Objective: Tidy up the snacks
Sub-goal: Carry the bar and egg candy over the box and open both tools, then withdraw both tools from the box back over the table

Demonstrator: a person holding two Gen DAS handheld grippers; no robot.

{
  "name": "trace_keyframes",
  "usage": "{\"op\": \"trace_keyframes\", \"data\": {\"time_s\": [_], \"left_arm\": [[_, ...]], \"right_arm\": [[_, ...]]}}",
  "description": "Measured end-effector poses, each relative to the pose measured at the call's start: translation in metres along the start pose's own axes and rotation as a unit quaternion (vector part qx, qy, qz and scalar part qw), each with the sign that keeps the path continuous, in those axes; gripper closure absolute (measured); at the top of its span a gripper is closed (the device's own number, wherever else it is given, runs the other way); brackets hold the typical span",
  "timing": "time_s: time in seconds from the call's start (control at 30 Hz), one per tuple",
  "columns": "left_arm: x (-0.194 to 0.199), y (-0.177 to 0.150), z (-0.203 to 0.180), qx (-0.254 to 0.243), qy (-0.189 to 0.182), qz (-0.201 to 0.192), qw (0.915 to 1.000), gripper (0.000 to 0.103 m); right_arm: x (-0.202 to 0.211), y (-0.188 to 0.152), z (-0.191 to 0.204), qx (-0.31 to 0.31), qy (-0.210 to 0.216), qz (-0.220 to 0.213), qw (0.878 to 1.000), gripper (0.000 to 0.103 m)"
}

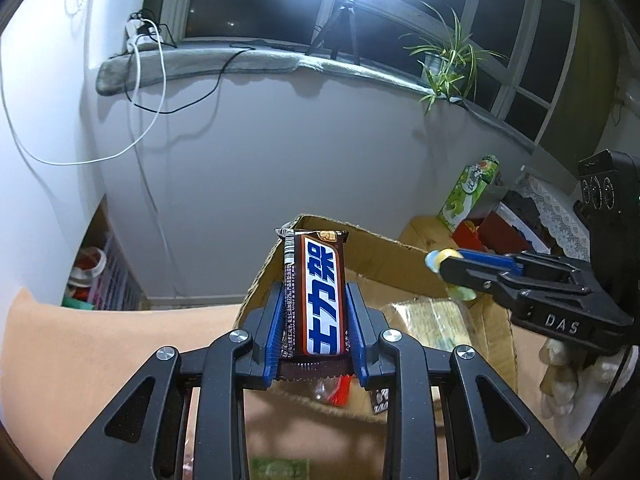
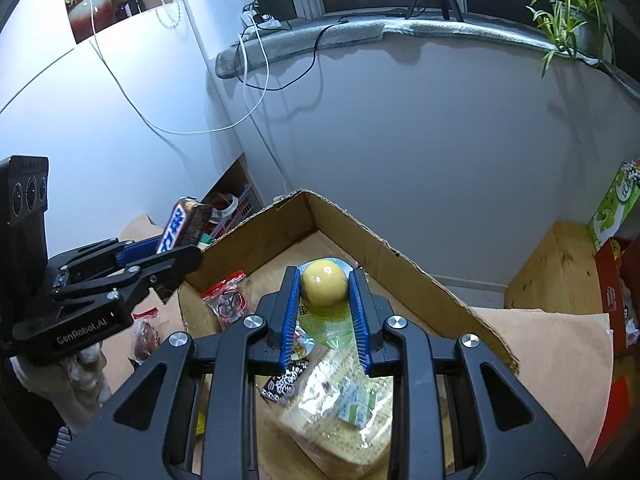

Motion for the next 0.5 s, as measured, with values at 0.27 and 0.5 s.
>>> {"op": "trace_keyframes", "data": {"time_s": [0.27, 0.5], "left_arm": [[-0.012, 0.002, -0.002, 0.004, -0.006, 0.015, 0.9999, 0.076], [-0.007, 0.006, 0.000, 0.012, 0.000, 0.013, 0.9998, 0.069]], "right_arm": [[-0.007, 0.002, -0.002, 0.002, -0.010, 0.003, 1.000, 0.075], [0.002, 0.002, -0.008, -0.013, -0.005, -0.002, 1.000, 0.057]]}}
Point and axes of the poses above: each gripper's, at about its wrist camera, not at the fingertips, and x roughly against the way its jaws point, z to its left, y to its top, the point moved 10 cm from there along -x, roughly the way its jaws point, and after that the axes turned 3 degrees about x, right-handed, at the moved point
